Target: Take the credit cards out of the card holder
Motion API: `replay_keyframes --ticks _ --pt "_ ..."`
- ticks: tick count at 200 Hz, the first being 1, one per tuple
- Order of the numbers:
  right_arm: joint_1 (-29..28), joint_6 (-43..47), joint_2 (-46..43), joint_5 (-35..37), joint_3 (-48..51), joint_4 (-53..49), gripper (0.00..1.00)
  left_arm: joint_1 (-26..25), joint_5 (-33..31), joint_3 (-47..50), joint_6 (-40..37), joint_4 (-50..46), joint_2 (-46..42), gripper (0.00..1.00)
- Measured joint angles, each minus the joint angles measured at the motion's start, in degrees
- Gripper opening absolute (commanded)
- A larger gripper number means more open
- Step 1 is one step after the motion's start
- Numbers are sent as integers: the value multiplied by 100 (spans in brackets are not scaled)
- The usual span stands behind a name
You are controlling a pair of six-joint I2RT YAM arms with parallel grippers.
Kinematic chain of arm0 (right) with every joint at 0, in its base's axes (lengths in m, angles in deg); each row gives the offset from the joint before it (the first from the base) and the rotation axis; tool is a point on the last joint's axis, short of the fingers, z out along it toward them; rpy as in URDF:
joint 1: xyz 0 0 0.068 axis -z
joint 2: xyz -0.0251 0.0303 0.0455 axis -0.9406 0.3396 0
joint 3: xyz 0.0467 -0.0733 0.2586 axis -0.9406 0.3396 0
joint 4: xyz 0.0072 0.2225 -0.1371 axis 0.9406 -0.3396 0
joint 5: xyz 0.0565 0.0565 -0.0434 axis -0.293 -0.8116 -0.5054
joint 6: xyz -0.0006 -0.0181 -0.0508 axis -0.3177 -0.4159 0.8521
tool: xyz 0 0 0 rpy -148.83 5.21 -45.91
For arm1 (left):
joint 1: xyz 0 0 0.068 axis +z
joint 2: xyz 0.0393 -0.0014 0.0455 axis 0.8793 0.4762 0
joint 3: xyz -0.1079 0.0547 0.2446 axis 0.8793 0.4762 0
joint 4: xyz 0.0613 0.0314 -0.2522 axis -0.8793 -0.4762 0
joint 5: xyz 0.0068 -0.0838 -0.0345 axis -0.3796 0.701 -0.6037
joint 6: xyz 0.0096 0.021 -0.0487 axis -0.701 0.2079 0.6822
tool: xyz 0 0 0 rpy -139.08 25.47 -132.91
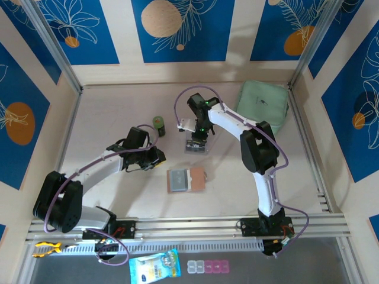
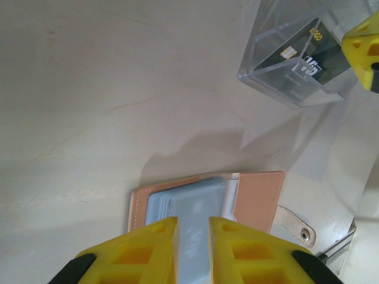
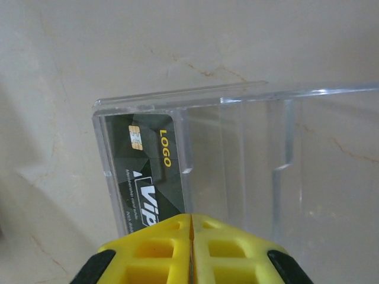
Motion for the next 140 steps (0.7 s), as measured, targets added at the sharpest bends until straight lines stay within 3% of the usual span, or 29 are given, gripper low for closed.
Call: replay_keyframes --ticks 84,109,140 --pt "-11 -278 -323 136 17 284 18 0 44 4 39 42 0 21" --pt "-15 -1137 -678 13 153 470 18 0 87 4 42 79 2 21" --pt "-33 -3016 -1342 -199 1047 986 18 0 214 4 39 214 109 21"
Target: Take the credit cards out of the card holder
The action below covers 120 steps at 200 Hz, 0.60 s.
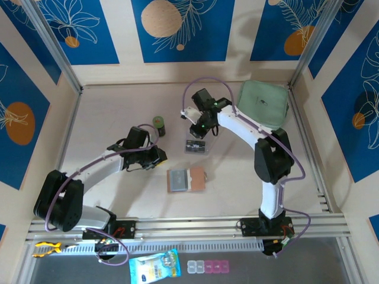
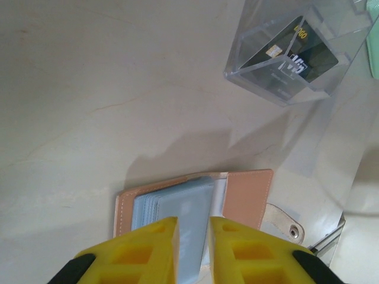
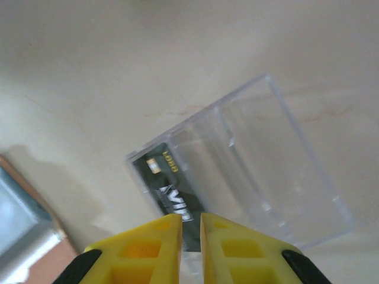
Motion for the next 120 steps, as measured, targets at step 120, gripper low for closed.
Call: replay_keyframes --ticks 120 --pt "1432 -4592 -815 -1241 1961 1513 55 0 321 61 -295 -4 96 21"
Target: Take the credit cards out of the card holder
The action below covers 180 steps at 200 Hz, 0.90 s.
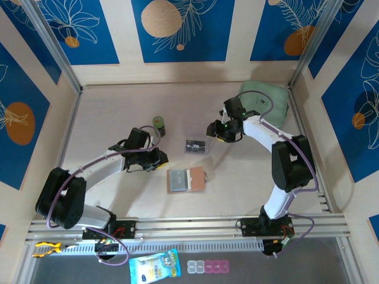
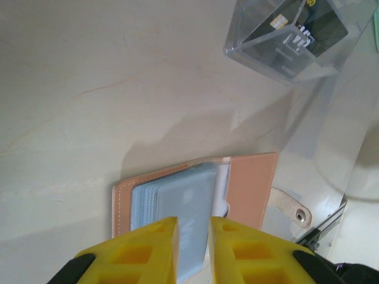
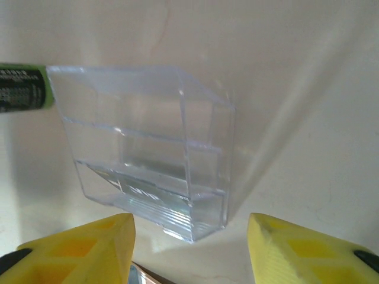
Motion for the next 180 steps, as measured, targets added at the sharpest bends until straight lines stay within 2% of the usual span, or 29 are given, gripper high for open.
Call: replay_keyframes --ticks 74,180 --pt "131 -155 898 -802 -538 520 57 17 157 -267 -463 -411 11 22" --pt "66 -173 1189 -1252 -970 680 56 37 376 -492 -787 -667 299 22"
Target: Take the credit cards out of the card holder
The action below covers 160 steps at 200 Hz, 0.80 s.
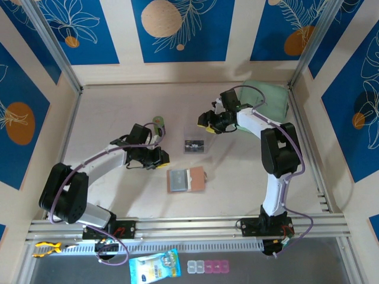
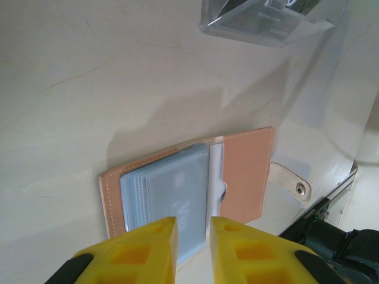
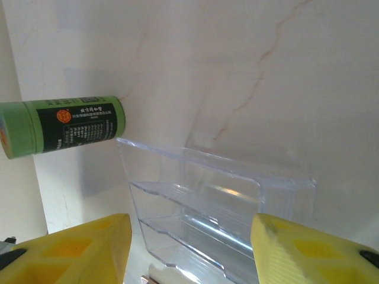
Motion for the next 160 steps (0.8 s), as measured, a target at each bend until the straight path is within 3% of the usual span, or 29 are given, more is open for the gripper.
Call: replay_keyframes --ticks 87,160 --pt "-68 -2 68 -70 -66 107 56 0 103 -323 -369 -365 225 23" --pt "-544 -26 -874 151 24 -409 53 0 249 -382 -407 -435 262 20"
